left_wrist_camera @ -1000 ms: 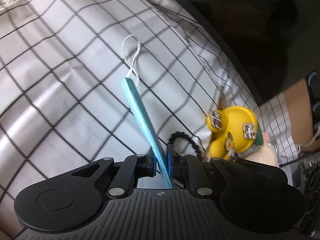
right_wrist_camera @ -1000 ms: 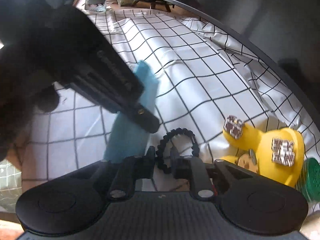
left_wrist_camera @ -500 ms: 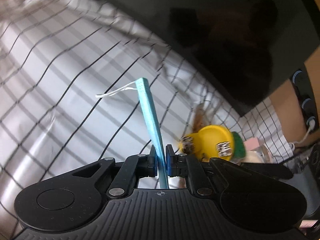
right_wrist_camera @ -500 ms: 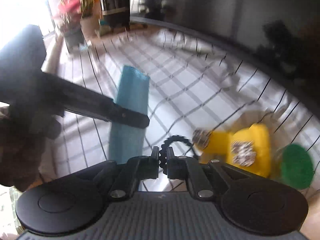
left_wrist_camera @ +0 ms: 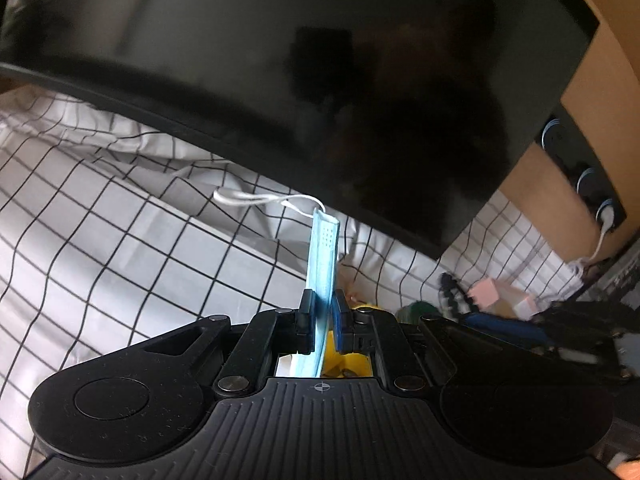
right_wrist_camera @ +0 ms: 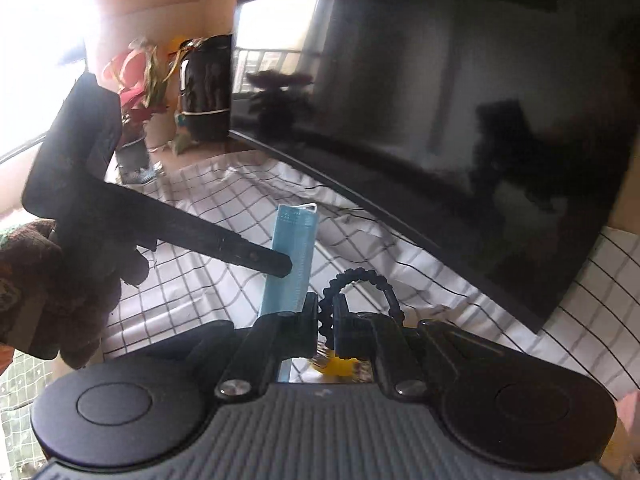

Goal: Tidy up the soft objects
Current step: 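Carry the mask and bracelet with both grippers over the pink box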

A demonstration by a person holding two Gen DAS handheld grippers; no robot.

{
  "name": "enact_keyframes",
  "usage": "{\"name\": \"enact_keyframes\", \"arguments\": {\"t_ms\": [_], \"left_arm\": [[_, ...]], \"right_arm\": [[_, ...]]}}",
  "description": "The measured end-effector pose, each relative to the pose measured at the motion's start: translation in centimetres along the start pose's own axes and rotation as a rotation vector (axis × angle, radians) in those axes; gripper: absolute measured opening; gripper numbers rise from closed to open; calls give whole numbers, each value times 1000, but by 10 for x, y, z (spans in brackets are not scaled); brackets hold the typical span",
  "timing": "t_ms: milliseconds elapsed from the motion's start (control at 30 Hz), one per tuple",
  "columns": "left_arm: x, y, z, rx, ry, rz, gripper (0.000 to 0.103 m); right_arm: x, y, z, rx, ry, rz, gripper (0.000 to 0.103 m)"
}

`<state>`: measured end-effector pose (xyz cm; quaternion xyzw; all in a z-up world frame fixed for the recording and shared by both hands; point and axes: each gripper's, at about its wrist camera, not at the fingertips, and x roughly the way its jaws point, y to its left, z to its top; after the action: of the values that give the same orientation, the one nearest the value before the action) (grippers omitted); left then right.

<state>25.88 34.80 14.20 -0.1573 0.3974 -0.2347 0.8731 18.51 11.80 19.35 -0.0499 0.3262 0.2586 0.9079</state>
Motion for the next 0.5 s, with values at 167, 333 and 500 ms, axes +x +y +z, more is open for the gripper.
{"name": "enact_keyframes", "arguments": {"t_ms": [167,333,500], "left_arm": [[30,11,-25,-35,36,6,10],[53,11,-45,20,26,76,14],[71,9,-44,37,-17,211,16]], "right_arm": [[-4,-4,-24,0,38,-26,7],[6,1,-44,12,93,-29,7],[11,12,-57,3,120,-22,7]]}}
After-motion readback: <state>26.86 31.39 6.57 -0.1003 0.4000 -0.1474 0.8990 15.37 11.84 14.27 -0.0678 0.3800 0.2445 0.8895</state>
